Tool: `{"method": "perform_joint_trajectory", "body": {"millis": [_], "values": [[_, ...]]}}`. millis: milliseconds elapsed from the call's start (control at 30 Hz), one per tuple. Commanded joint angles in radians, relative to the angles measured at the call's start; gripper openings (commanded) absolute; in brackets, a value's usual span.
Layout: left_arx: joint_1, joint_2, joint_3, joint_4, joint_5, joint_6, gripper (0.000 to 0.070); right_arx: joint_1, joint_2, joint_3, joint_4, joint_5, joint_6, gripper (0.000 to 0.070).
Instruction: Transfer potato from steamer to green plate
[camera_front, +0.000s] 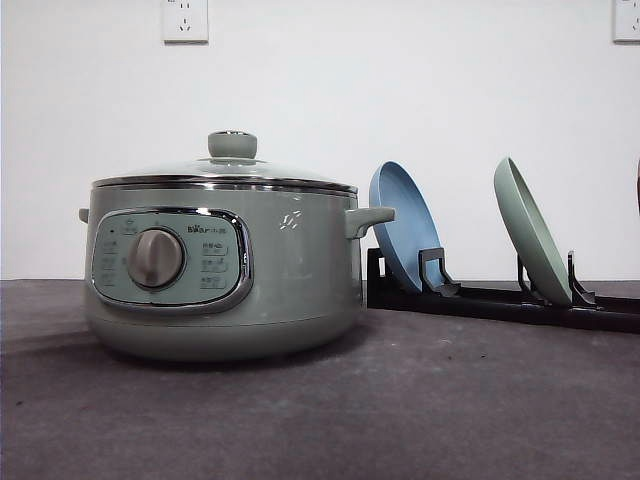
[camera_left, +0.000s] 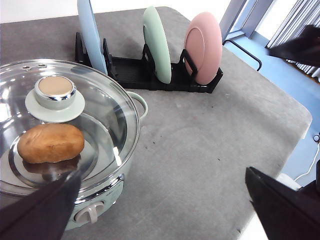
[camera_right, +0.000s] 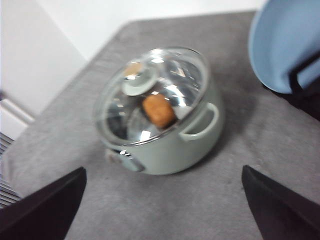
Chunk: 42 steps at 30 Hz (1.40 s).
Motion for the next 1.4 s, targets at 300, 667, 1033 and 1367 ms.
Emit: {"method": "perform_joint_trajectory", "body": {"millis": [300,667,1033,1367], "values": [[-0.003,0.007,0.023,0.025,0.006,0.023,0.0676,-0.034,0.543,0.351,0.024,0.182,0.036,0.0629],[-0.003,0.007,0.023,0.039,0.005,0.025,0.0676,-0.073,0.897,0.637,0.042,0.327,0.062,0.0626],[-0.003,0.007,0.023,0.037,0.005,0.039,0.0676,-0.092,1.008,0.658,0.088,0.409,0.083,0.047],[-0.003,0.007,0.023,0.035,0.005,0.045,0.0676,-0.105,1.025,0.658,0.102,0.392,0.107,0.0054]]}}
